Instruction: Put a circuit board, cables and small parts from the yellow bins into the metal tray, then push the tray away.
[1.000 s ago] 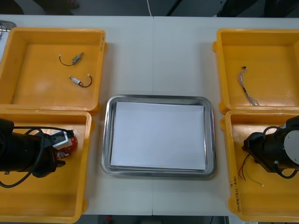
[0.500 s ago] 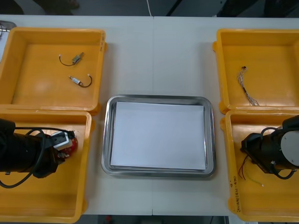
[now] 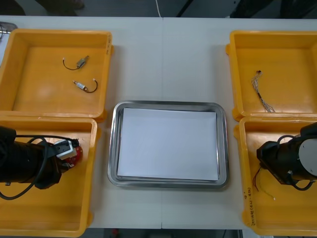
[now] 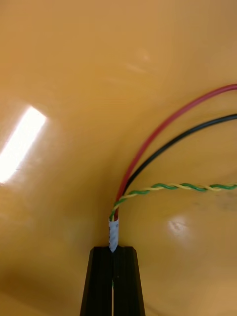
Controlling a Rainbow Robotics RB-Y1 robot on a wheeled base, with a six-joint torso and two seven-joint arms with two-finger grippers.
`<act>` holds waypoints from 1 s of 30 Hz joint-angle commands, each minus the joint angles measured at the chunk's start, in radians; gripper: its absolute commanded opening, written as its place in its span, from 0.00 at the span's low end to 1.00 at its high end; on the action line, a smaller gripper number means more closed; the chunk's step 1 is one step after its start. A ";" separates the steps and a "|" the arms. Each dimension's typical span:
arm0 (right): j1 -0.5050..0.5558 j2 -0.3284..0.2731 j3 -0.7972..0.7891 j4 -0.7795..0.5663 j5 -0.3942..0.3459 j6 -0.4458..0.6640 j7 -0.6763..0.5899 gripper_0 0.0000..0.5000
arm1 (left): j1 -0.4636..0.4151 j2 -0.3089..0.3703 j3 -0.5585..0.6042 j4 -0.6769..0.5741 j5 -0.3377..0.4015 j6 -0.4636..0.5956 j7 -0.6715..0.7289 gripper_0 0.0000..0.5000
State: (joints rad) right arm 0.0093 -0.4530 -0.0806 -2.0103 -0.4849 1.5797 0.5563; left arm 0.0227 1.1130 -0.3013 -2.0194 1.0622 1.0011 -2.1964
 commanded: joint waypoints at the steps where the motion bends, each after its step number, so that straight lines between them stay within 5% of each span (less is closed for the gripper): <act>1: 0.020 0.011 -0.080 -0.085 -0.014 0.076 0.004 0.00 | -0.024 0.016 0.047 -0.021 0.005 0.056 -0.034 0.00; 9: 0.014 -0.021 -0.189 -0.262 -0.052 0.266 0.036 0.00 | -0.024 -0.005 0.174 -0.047 0.025 0.206 0.007 0.00; 13: 0.008 -0.046 -0.254 -0.308 -0.127 0.340 0.057 0.00 | -0.026 -0.022 0.228 -0.059 0.028 0.274 0.049 0.00; 21: 0.006 -0.116 -0.406 -0.338 -0.299 0.340 0.220 0.00 | -0.033 -0.048 0.303 -0.168 0.010 0.422 0.228 0.00; 30: 0.015 -0.187 -0.439 -0.349 -0.323 0.340 0.378 0.00 | -0.121 -0.096 0.317 -0.274 -0.011 0.608 0.395 0.00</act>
State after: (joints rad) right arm 0.0097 -0.5860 -0.4899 -2.3172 -0.7993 1.9128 0.8474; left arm -0.0337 1.0481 -0.0109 -2.2360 1.0626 1.5590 -1.8965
